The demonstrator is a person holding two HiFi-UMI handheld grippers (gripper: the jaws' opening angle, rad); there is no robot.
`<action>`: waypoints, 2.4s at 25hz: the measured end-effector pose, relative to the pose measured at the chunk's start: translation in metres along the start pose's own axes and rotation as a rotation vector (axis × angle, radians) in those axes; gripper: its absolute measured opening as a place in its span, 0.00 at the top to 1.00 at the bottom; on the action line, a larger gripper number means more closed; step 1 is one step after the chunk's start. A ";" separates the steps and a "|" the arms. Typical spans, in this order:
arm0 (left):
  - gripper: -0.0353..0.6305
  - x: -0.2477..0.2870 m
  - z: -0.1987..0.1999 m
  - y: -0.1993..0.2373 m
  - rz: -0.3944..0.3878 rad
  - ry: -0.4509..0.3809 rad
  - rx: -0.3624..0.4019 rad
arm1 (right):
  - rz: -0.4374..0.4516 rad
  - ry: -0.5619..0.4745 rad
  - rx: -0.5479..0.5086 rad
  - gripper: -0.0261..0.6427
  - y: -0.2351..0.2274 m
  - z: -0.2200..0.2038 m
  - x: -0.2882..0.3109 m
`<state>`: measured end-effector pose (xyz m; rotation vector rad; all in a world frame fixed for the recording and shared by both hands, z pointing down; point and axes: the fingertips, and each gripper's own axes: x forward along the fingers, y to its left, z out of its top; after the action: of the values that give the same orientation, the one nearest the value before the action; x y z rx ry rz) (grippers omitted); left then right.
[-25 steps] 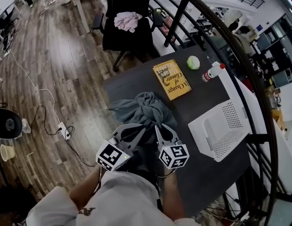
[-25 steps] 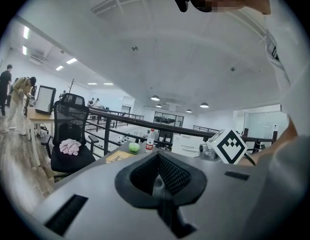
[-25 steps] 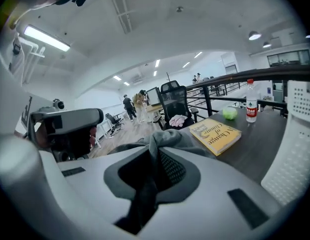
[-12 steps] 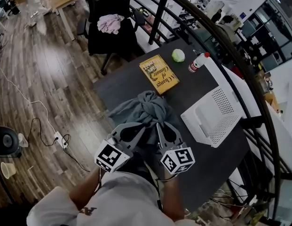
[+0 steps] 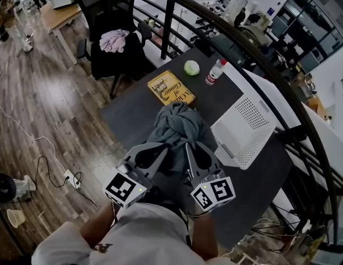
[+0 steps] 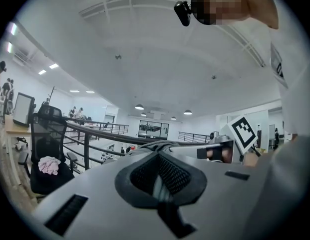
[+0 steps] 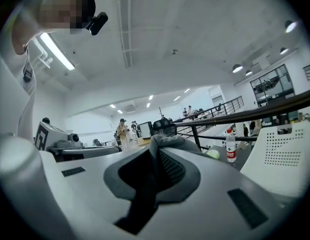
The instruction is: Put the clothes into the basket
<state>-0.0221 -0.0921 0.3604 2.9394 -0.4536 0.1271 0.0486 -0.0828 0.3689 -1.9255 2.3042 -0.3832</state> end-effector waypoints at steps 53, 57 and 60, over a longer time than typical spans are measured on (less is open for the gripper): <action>0.94 0.228 -0.022 -0.115 -0.569 0.179 0.028 | -0.680 -0.045 0.036 0.89 -0.244 0.041 -0.136; 0.94 0.236 -0.030 -0.108 -0.575 0.193 0.017 | -0.679 0.015 0.035 0.89 -0.256 0.029 -0.120; 0.94 0.240 -0.034 -0.109 -0.578 0.199 0.013 | -0.676 0.043 0.040 0.89 -0.264 0.022 -0.114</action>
<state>0.2376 -0.0536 0.4034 2.8920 0.4250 0.3384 0.3262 -0.0165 0.4094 -2.6468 1.5780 -0.5197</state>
